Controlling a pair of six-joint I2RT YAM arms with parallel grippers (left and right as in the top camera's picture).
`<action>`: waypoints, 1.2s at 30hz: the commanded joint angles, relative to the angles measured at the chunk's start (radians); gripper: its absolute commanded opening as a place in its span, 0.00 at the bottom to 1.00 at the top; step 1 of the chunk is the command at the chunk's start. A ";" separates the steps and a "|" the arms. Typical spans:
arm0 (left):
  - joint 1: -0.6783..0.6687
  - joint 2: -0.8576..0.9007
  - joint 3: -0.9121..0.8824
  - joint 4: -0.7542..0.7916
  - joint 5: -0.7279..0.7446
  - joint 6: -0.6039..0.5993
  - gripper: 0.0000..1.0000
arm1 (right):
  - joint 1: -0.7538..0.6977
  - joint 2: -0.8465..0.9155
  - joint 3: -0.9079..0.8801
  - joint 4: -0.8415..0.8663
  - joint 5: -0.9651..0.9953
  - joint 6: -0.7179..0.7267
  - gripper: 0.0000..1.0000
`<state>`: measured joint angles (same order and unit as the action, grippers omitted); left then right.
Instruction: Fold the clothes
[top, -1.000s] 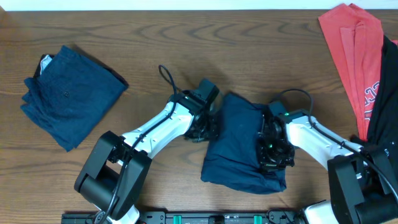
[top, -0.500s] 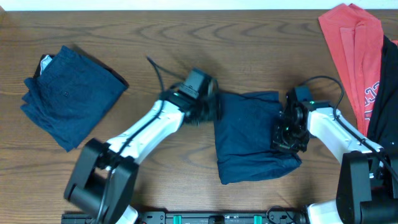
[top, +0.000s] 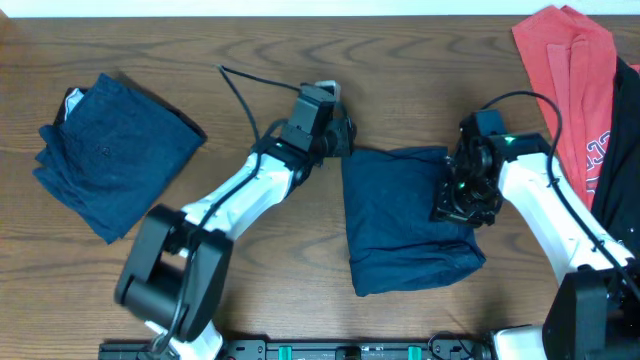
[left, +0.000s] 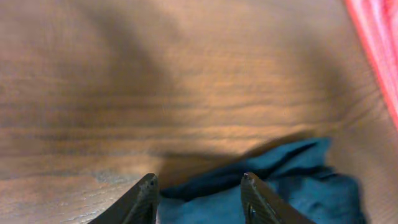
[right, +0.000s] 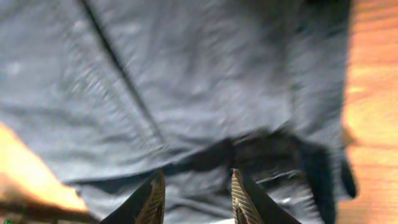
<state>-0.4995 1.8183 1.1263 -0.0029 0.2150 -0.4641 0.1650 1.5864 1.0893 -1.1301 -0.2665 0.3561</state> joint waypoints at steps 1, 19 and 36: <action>-0.001 0.052 0.003 -0.004 0.071 0.019 0.43 | 0.047 -0.013 -0.023 -0.003 -0.052 0.013 0.33; -0.004 0.077 0.003 -0.420 0.088 0.156 0.06 | 0.130 -0.013 -0.301 0.206 -0.047 0.219 0.34; 0.015 -0.036 0.004 -0.829 0.130 -0.002 0.14 | 0.039 -0.022 -0.172 0.640 0.105 0.025 0.49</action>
<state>-0.4992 1.8687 1.1374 -0.8364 0.3599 -0.4503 0.2123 1.5719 0.8486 -0.4629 -0.1497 0.4671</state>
